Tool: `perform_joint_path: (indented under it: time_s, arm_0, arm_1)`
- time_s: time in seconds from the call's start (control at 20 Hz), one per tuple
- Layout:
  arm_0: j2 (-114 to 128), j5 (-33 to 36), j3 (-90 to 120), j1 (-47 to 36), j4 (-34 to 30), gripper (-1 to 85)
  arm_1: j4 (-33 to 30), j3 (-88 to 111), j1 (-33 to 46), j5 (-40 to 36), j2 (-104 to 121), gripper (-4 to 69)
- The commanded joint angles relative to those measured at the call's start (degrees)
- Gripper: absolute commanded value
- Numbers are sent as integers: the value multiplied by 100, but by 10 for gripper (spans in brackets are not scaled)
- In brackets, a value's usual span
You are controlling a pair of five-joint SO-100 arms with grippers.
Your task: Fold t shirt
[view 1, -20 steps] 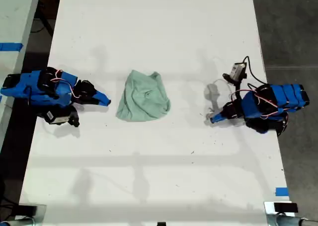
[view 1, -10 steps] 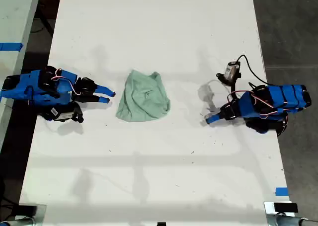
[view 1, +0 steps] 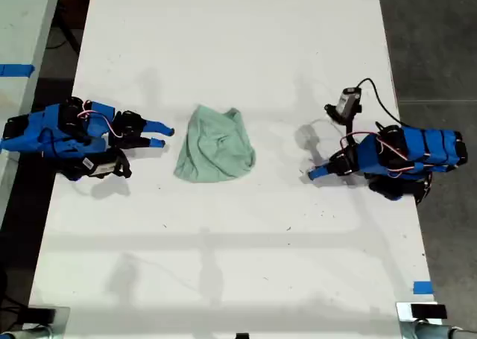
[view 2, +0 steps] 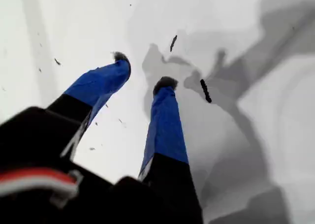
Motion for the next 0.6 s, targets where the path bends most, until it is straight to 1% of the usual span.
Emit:
perform_joint_path:
  time_s: [0.0, 0.55]
  arm_0:
    - [18, 53, 237, -70, 9, 172]
    - [18, 53, 237, -70, 9, 172]
  arm_1:
    - [-35, 308, 62, -914, 44, 113]
    - [-35, 308, 62, -914, 44, 91]
